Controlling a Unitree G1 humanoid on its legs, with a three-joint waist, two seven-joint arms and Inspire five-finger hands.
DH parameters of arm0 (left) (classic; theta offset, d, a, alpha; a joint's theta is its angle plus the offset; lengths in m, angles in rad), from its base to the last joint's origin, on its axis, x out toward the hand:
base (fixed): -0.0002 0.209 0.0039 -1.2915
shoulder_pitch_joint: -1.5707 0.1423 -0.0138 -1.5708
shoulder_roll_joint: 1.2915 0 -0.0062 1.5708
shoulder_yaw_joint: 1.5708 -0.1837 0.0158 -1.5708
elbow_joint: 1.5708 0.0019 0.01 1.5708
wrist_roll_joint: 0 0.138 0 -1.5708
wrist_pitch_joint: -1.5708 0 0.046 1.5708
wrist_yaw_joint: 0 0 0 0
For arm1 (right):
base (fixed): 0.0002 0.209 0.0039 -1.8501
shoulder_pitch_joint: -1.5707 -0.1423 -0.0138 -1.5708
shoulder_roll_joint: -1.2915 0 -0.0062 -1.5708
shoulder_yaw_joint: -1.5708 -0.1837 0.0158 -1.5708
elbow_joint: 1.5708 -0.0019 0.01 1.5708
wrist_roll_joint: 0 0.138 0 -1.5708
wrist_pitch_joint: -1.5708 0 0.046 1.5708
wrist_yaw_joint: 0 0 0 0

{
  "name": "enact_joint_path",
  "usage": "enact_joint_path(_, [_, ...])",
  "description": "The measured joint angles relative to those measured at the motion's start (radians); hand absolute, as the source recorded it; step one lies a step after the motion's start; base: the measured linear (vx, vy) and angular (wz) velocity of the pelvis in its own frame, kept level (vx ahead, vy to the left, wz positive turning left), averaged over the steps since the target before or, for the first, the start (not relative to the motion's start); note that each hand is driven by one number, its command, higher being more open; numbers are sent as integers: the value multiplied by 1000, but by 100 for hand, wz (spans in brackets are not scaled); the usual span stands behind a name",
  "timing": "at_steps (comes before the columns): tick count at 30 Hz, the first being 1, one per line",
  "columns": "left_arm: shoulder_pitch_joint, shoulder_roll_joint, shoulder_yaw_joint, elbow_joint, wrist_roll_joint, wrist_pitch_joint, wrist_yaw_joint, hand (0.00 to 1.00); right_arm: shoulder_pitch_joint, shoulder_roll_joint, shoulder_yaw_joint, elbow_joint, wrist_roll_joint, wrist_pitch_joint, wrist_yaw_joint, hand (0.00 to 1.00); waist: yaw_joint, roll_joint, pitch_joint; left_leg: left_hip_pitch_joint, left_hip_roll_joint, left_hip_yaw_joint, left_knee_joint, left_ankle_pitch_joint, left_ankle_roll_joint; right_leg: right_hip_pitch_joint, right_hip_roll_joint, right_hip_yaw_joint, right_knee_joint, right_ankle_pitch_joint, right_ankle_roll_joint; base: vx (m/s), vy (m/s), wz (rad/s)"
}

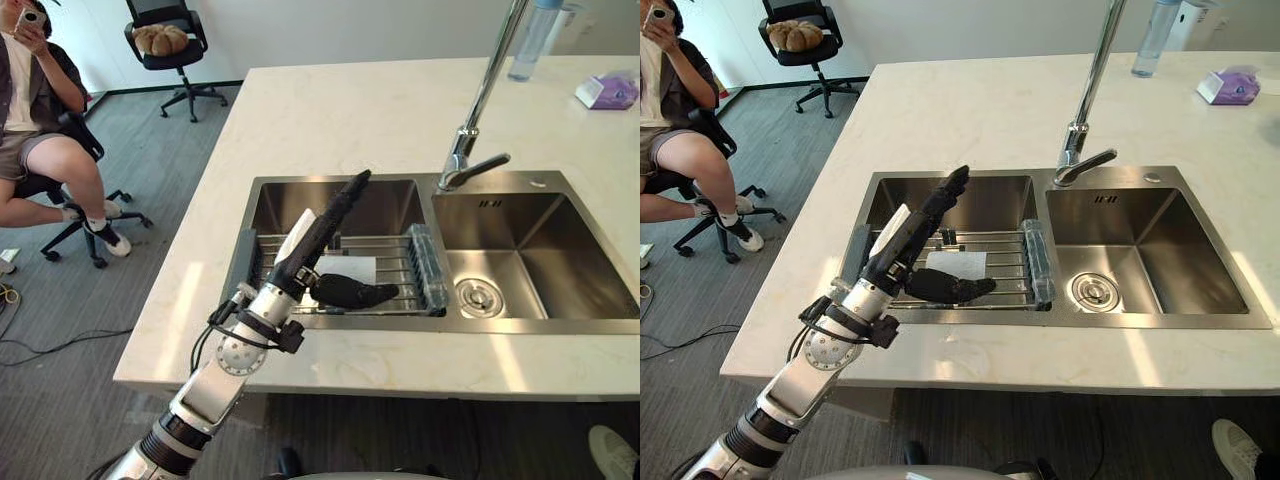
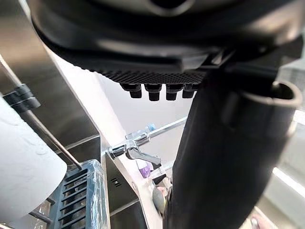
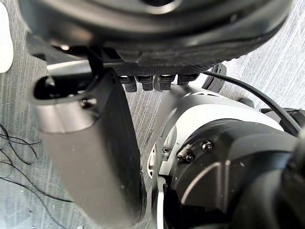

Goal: Walk over to the sink, pick up the cup, carry it to the dishwasher, place the cup inside the dishwasher, then close the dishwasher door

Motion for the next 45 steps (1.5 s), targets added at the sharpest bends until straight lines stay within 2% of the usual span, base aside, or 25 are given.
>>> enact_joint_path(2, [-8, 48, -72, 12, 0, 15, -7, 100, 1, -3, 23, -8, 3, 2, -2, 100, -13, 1, 0, 2, 0, -1, -3, 4, 5, 1, -1, 0, -5, 1, 0, -106, 8, -2])
enact_joint_path(7, [-12, 54, -205, 108, 58, 65, -24, 100, -11, -39, 159, -32, 47, 28, -61, 100, -19, -2, 7, 0, -1, -16, -6, 3, 2, 1, 0, -4, -7, -3, -8, -75, 8, 2])
enact_joint_path(12, [-36, 42, -211, 150, 68, 82, -24, 100, -45, -58, 273, -32, 124, 50, -145, 100, -27, -13, 15, -10, -9, -37, -6, 3, 4, 2, 0, -13, -17, 1, -12, -2, -4, 4])
enact_joint_path(18, [-65, 36, -211, 162, 65, 82, 1, 100, -77, -67, 333, -28, 162, 76, -190, 100, -33, -28, 24, -10, -12, -43, -1, 3, 5, 11, 1, -21, -25, 7, -5, 51, -27, 3])
enact_joint_path(22, [-70, 34, -199, 180, 17, 82, 71, 100, -80, -78, 364, -28, 197, 91, -208, 100, -35, -31, 26, -5, -12, -48, -2, 3, 5, 24, 4, -28, -38, 8, -8, 7, -40, 3])
enact_joint_path(25, [-69, 21, -146, 207, -39, 81, 98, 100, -81, -80, 373, -28, 198, 97, -214, 100, -34, -32, 27, 4, -7, -48, -6, 1, 2, 34, 8, -28, -41, 8, -11, -37, -36, -1])
enact_joint_path(32, [-70, 12, -21, 197, -150, -7, 150, 100, -81, -77, 371, -28, 199, 101, -214, 100, -26, -40, 32, 4, -7, -48, -6, -1, 0, 35, 8, -28, -43, 4, -18, -26, -15, 0])
enact_joint_path(39, [-72, -17, 8, 197, -243, -5, 183, 100, -80, -71, 352, -28, 195, 103, -214, 100, -24, -42, 33, 4, -8, -48, -5, -5, -3, 37, 8, -29, -44, 5, -18, 2, -14, 0])
enact_joint_path(45, [-74, -28, 9, 207, -299, 38, 193, 100, -77, -66, 350, -30, 194, 102, -213, 100, -24, -46, 35, 13, -5, -45, -5, -10, -8, 44, 11, -27, -44, 1, -24, -1, -39, -2])
